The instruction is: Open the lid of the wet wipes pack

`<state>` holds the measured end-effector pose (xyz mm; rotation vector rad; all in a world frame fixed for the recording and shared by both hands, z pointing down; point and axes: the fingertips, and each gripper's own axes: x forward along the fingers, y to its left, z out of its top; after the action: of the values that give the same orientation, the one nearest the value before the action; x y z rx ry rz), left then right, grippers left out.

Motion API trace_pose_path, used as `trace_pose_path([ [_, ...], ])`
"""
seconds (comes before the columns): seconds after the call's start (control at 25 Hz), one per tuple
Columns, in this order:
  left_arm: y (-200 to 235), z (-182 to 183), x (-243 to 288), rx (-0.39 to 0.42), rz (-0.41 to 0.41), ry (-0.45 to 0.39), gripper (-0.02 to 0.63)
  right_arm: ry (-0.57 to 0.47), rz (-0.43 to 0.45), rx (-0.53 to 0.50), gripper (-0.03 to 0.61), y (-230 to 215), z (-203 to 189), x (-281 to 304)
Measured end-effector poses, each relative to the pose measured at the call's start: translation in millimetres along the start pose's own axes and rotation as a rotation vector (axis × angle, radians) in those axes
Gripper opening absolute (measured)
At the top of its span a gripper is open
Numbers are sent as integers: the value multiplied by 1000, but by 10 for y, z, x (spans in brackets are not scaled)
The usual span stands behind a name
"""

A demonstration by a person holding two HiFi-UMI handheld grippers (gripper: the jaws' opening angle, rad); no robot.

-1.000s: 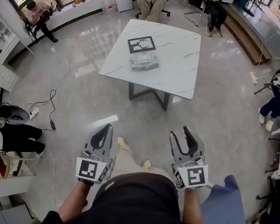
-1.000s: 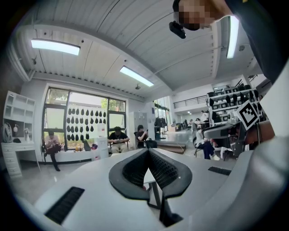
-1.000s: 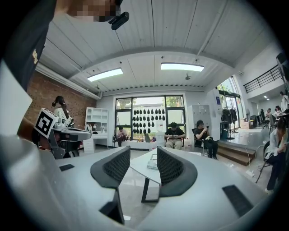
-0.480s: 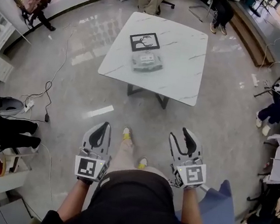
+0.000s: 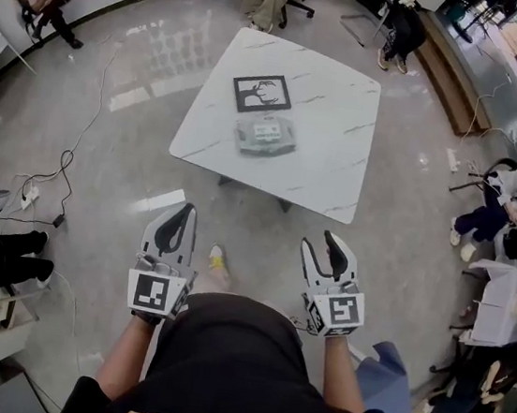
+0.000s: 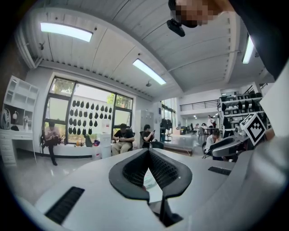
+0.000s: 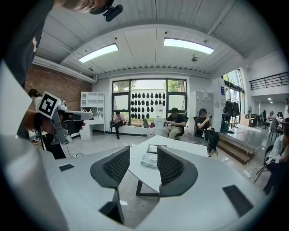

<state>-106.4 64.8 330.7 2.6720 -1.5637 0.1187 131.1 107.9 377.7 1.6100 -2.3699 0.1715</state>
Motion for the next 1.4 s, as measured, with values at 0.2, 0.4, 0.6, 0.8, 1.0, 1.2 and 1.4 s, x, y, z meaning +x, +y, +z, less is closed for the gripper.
trace_pose_path([
  [0.2,488,-125,173,-42,9,40,17,-25,-3,35,190,33,145,587],
  [0.4,976,-175,290,-58,12,32,17,1,-31,14,189,153,200,1075],
  [0.6,1265,-298,462,-92,-12,41,17,25,-61,-29,189,223,270,1309],
  [0.8,1297,-431,656,-120,-44,64,17,61,-112,-127,189,141,276,1411],
  [1.0,1260,-496,848,-128,-76,78,17,106,-134,-147,189,-47,91,1566],
  [1.2,1367,-588,1145,-128,-74,85,17,121,-132,-196,189,-224,7,1942],
  [1.4,1422,-691,1568,-118,-76,114,17,140,-117,-382,189,-402,-30,2418],
])
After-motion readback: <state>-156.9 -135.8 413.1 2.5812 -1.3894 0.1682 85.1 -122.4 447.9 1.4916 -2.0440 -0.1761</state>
